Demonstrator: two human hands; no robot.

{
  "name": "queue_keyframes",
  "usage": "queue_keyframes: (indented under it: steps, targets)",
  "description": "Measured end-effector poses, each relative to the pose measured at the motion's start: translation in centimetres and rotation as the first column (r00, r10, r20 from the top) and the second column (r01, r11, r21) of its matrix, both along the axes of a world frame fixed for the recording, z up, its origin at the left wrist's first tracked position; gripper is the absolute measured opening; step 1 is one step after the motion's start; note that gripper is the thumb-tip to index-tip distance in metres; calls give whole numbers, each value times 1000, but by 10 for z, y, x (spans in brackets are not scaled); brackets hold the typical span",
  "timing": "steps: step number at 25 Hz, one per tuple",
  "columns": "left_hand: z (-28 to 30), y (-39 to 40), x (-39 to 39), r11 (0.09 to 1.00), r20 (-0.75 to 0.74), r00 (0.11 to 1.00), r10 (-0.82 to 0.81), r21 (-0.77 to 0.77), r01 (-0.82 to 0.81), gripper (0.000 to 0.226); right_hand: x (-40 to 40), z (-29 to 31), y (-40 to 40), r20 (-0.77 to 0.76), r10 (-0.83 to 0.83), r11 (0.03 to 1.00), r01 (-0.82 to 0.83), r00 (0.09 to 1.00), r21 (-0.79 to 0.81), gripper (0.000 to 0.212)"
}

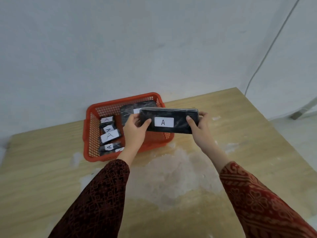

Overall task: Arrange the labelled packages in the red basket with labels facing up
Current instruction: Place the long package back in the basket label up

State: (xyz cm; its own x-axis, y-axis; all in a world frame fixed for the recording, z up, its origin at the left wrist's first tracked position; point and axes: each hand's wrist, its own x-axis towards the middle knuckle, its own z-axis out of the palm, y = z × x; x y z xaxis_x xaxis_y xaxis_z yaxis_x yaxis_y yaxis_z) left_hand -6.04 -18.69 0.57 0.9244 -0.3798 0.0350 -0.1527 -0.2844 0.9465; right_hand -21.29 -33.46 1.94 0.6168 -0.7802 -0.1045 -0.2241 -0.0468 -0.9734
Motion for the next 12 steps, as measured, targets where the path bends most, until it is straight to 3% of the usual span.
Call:
queue_keyframes:
  steps: [5,12]
  targets:
    - [-37,39,44,966,-77,982,174,208,-155,39,74,-14,11,-309,46,904,-172,950,-391,41]
    - [-69,51,69,912,-152,983,101,410,-30,31,104,-40,30,-481,73,696,-390,874,-603,51]
